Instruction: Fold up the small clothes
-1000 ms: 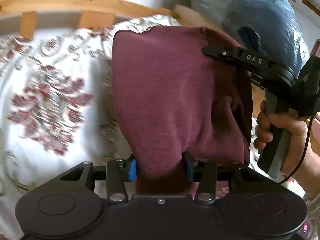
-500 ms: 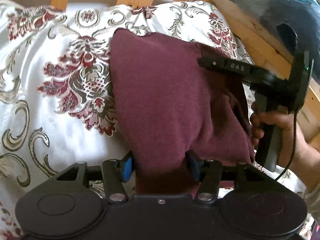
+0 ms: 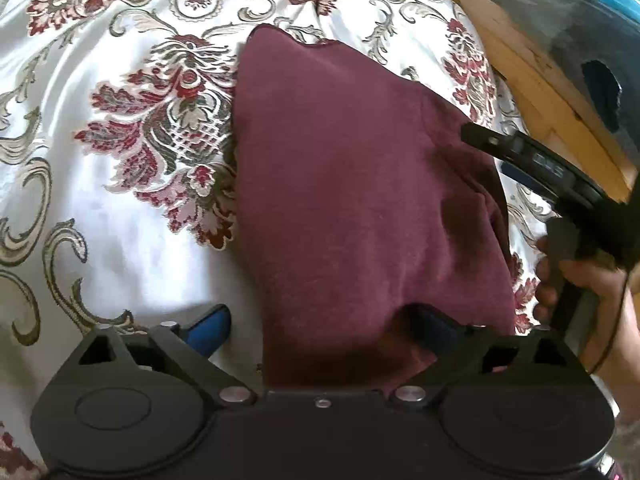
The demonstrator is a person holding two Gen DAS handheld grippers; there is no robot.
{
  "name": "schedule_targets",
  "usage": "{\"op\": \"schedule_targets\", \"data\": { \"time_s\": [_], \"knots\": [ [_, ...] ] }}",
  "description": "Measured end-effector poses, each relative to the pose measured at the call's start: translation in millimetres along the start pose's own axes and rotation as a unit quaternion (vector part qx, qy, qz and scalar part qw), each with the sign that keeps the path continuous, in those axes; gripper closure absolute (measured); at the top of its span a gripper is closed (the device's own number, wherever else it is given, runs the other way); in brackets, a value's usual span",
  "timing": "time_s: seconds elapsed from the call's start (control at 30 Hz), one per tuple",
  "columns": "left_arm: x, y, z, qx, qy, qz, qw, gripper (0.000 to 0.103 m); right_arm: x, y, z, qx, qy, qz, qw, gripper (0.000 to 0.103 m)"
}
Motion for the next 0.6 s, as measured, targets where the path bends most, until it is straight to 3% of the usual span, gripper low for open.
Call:
{"op": "schedule_targets", "data": {
  "time_s": [0.3, 0.43, 0.6],
  "knots": [
    [-17.9, 16.1, 5.2, -0.019, -0.034, 0.044, 0.9983, 0.001, -11.2, 41.4, -13.0, 0.001, -0.022, -0.047, 0.999, 0.000],
    [-29.5, 39.1, 10.6, -0.061, -0.046, 0.086, 0.9934, 0.001, -5.6, 71.6, -15.8, -0.014, -0.015, -0.054, 0.998, 0.000],
    [-58.3, 84.4, 15.7, -0.133, -0.091, 0.108, 0.9810, 0.001, 14.3, 114.8, -15.7, -0.045, 0.015, -0.039, 0.998, 0.000]
  ]
}}
Point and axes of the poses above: each gripper's, at about its wrist camera, not at the fingertips, and y roughly against the way its jaws point, x to its left, z to its top, the point moved 7 cm from there along -y, roughly the way its jaws point, and after that the axes turned 2 degrees about -y, right-handed, at the moved point
